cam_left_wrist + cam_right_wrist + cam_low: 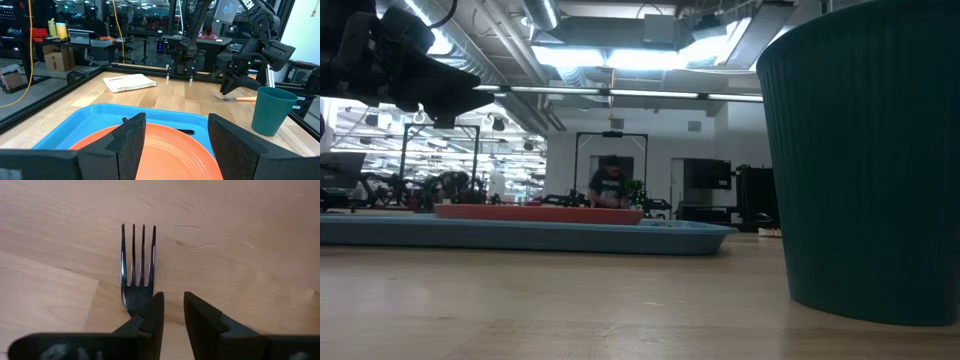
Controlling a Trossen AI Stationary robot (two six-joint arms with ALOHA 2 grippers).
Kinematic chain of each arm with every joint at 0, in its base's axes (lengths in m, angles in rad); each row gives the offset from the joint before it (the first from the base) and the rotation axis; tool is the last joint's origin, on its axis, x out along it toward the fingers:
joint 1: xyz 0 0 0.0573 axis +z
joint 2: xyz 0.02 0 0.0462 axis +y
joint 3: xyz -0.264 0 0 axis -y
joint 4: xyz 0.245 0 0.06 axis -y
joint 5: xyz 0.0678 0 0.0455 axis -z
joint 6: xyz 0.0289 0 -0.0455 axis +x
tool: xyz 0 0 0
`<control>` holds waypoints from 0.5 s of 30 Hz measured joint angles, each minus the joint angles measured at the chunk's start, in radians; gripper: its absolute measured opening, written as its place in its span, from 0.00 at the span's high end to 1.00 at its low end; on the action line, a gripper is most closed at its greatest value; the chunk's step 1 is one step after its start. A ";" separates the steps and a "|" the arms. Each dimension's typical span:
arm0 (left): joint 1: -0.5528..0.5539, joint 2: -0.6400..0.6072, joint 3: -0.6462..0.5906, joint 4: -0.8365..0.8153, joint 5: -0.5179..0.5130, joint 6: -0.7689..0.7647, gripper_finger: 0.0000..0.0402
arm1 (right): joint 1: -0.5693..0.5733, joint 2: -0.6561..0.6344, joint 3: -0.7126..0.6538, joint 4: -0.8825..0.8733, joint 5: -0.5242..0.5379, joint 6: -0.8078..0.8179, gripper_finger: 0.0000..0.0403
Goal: Pick and place plate/cup/fork/spoon on tray
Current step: Put the orange fork on the blue serving tray at the right of the black spoon
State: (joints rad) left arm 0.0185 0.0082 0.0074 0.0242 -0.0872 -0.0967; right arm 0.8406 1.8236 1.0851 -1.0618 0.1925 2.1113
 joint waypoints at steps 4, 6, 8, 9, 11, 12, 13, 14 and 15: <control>0.000 0.000 0.000 0.000 0.000 0.000 0.48 | 0.000 0.000 0.000 0.008 -0.001 0.004 0.80; 0.000 0.000 0.000 0.000 0.000 0.000 0.48 | 0.000 0.001 0.002 0.030 0.000 0.004 0.80; 0.000 0.000 0.000 0.000 0.000 0.000 0.48 | 0.001 0.002 0.017 0.029 0.017 0.003 0.80; 0.000 0.000 0.000 0.000 0.000 0.000 0.48 | 0.004 0.002 0.028 0.029 0.028 0.000 0.80; 0.000 0.000 0.000 0.000 0.000 0.000 0.48 | 0.008 0.002 0.049 0.033 0.035 -0.004 0.80; 0.000 0.000 0.000 0.000 0.000 0.000 0.48 | 0.011 0.002 0.056 0.037 0.031 -0.012 0.80; 0.000 0.000 0.000 0.000 0.000 0.000 0.48 | 0.013 0.002 0.058 0.053 0.022 -0.021 0.80; 0.000 0.000 0.000 0.000 0.000 0.000 0.48 | 0.015 0.002 0.058 0.072 0.016 -0.024 0.80; 0.000 0.000 0.000 0.000 0.000 0.000 0.48 | 0.017 0.002 0.058 0.082 0.016 -0.027 0.80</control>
State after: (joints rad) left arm 0.0184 0.0079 0.0078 0.0240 -0.0872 -0.0971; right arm 0.8580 1.8252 1.1427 -0.9794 0.2081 2.0846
